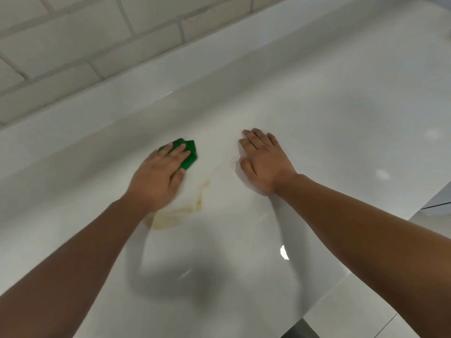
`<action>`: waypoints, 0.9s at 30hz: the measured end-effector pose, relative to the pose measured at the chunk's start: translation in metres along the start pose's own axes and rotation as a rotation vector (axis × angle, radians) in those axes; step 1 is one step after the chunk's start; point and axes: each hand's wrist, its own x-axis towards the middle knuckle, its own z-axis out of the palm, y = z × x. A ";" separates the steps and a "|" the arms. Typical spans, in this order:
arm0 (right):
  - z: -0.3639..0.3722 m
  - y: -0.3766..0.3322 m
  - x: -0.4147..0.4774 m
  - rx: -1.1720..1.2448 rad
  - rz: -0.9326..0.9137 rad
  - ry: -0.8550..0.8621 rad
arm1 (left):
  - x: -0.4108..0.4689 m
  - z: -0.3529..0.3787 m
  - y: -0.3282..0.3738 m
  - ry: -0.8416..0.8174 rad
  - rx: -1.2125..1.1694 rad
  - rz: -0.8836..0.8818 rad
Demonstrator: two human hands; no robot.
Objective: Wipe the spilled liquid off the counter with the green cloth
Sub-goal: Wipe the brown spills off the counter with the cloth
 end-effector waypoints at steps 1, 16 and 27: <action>0.000 0.000 0.000 0.003 0.000 0.003 | 0.007 -0.002 -0.017 0.021 -0.001 -0.069; 0.000 -0.012 -0.029 -0.008 -0.011 -0.009 | -0.016 0.007 0.082 -0.024 -0.033 0.085; 0.004 -0.041 -0.052 -0.013 -0.038 -0.034 | -0.014 0.007 0.086 0.026 -0.010 -0.155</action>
